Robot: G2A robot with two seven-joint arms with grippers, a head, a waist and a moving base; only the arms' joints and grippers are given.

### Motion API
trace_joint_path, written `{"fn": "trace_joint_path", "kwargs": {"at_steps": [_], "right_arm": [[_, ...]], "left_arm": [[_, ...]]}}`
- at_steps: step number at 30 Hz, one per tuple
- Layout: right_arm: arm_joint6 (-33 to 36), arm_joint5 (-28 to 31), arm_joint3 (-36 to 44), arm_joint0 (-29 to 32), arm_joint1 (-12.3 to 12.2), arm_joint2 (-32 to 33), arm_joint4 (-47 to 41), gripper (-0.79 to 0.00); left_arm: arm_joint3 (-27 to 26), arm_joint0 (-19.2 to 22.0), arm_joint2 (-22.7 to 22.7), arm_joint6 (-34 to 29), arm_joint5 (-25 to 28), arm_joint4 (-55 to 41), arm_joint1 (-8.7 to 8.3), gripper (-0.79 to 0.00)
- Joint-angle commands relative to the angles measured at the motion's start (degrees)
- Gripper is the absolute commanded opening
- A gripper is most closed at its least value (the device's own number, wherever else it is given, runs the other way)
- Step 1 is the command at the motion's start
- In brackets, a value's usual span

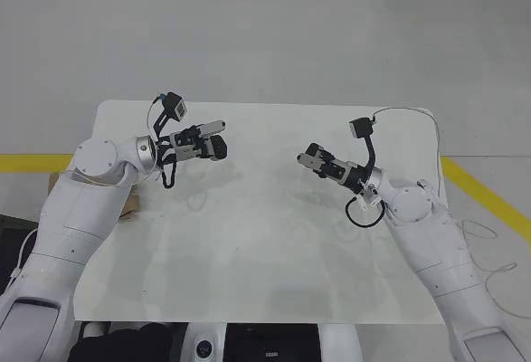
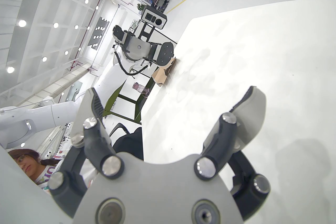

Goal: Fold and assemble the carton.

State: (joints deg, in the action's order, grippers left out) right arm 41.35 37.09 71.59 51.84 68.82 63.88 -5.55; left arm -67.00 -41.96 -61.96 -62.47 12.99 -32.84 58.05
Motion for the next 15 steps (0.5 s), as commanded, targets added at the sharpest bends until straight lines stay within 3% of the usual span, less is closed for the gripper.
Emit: {"fn": "trace_joint_path", "kwargs": {"at_steps": [1, 15], "right_arm": [[0.0, 0.0, 0.0, 0.0, 0.0, 0.0, 0.0, -0.001], [0.0, 0.0, 0.0, 0.0, 0.0, 0.0, 0.0, 0.0]], "left_arm": [[0.0, 0.0, 0.0, 0.0, 0.0, 0.0, 0.0, -0.001], [-0.6, -0.5, -0.3, 1.2, 0.2, -0.7, 0.04, 0.0]]}}
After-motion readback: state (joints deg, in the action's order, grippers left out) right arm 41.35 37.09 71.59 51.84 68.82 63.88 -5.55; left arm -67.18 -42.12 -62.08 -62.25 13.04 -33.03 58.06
